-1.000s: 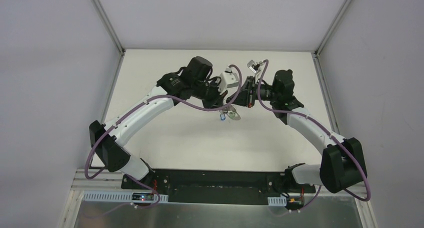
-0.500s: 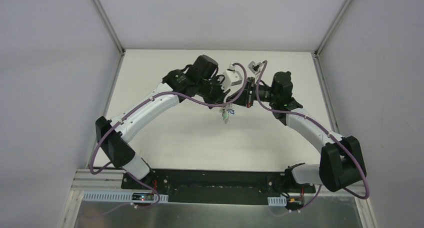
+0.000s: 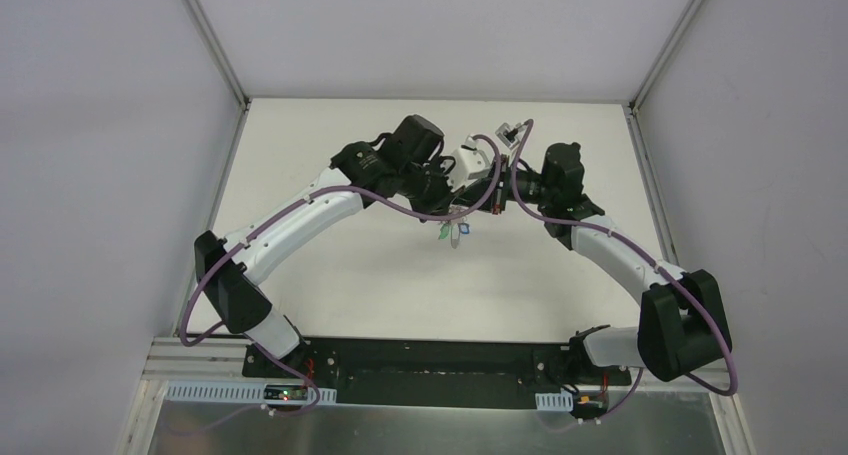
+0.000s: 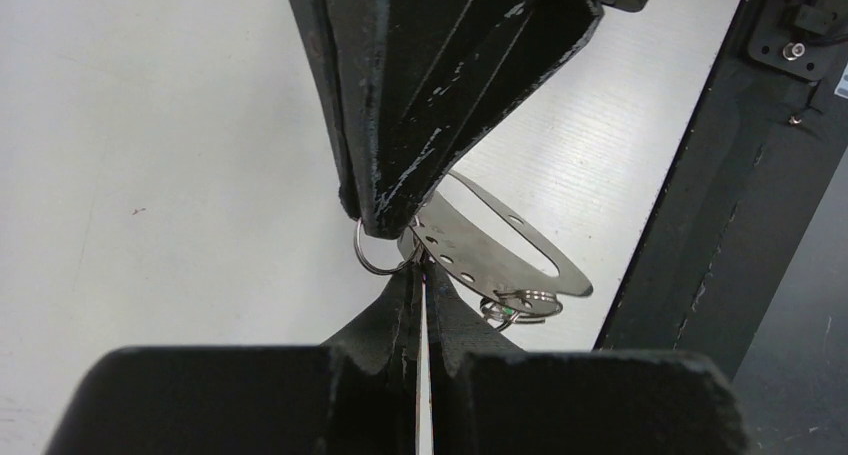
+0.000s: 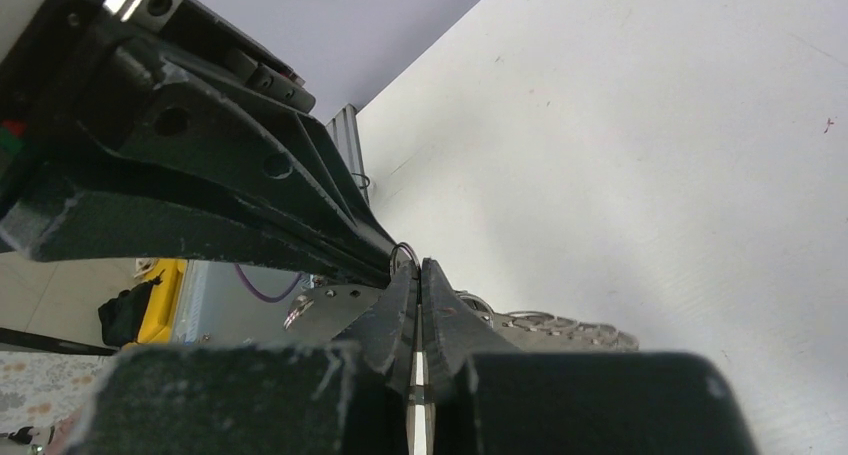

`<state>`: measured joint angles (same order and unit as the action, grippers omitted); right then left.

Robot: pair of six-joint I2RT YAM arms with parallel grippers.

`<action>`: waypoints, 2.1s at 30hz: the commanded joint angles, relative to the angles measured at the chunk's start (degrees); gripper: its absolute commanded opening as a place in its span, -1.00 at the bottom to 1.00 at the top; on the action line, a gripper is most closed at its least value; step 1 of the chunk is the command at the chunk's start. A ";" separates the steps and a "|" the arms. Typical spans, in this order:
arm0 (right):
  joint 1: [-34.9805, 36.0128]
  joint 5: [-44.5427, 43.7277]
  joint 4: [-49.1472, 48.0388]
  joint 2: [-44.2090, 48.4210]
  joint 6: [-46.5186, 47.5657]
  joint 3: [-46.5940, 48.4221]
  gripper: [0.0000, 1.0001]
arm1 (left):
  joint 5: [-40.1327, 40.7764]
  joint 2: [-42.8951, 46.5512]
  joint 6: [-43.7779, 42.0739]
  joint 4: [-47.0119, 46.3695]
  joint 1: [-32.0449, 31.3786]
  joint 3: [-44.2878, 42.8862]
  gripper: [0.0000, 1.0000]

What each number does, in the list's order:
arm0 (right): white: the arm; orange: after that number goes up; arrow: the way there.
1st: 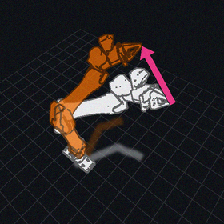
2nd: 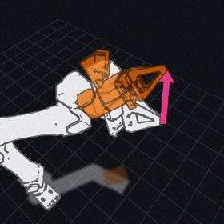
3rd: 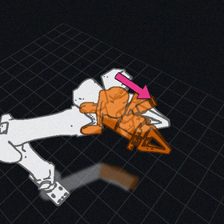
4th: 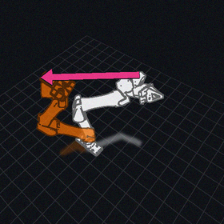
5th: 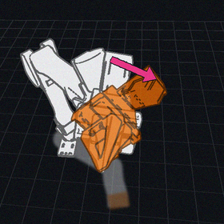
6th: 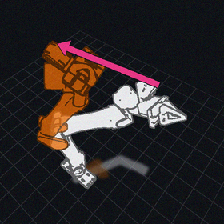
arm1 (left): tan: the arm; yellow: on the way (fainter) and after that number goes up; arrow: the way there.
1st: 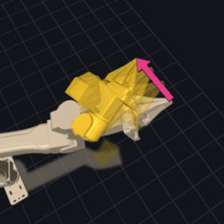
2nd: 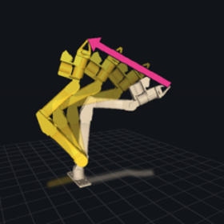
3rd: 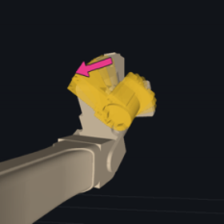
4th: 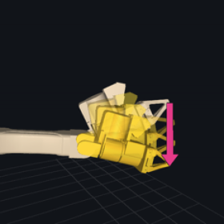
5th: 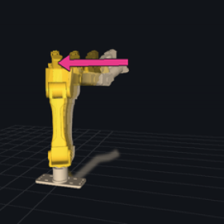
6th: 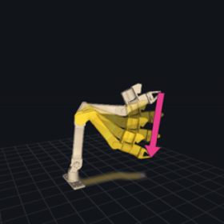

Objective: Put the keys on the keyring

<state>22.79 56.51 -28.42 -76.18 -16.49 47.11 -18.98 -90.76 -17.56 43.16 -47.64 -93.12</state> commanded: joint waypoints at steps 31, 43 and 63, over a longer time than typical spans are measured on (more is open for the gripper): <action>-0.33 -4.22 1.00 0.29 -0.29 0.22 -1.00 | 6.22 -5.00 -2.52 2.71 -4.39 -7.21 -0.86; -0.55 -4.27 1.09 0.57 0.24 -0.17 -1.00 | 7.01 -4.99 -2.46 3.12 -4.39 -7.41 -0.69; -3.06 8.79 -5.84 3.54 4.78 -3.08 -1.00 | -5.91 2.06 -0.83 3.92 0.86 -1.38 -0.35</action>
<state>19.94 60.40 -29.36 -75.00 -13.61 43.68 -18.48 -88.86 -21.58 46.96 -48.42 -93.19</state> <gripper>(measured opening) 0.006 0.324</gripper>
